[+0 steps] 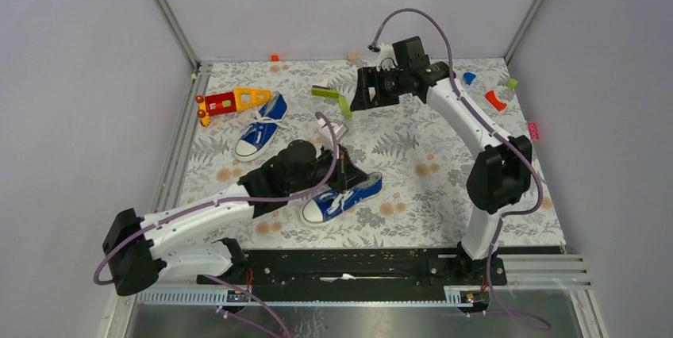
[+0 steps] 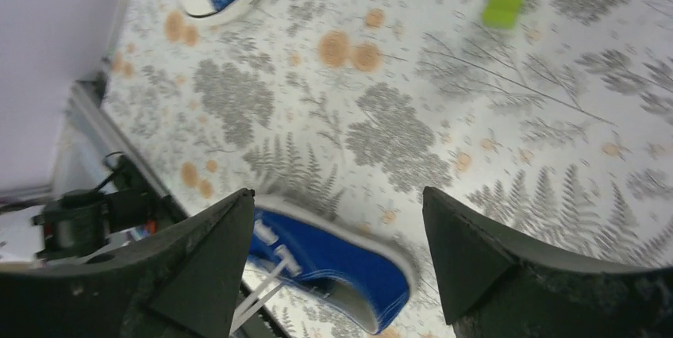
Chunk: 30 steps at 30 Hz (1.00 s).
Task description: Tie the shoes
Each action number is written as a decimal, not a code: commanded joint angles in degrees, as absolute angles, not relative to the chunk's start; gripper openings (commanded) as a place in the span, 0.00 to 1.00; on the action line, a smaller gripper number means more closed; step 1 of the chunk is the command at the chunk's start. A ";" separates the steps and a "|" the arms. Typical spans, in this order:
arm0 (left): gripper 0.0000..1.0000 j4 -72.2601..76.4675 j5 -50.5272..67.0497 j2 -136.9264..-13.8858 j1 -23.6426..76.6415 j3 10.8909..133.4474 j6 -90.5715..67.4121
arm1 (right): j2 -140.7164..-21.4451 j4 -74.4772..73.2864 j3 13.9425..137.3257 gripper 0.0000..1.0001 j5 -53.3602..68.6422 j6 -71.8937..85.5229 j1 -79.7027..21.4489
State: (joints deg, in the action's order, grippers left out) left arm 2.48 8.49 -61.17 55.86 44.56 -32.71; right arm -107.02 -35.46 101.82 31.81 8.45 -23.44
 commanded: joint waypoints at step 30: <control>0.00 -2.77 16.32 -84.11 44.41 72.40 -34.12 | -74.41 2.59 40.08 0.63 10.27 30.06 -23.64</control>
State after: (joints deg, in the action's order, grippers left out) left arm -7.90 15.53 -86.02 45.06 67.94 -34.81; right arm -68.60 -8.08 38.87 8.45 27.46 -23.49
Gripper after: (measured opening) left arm 0.014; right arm 0.667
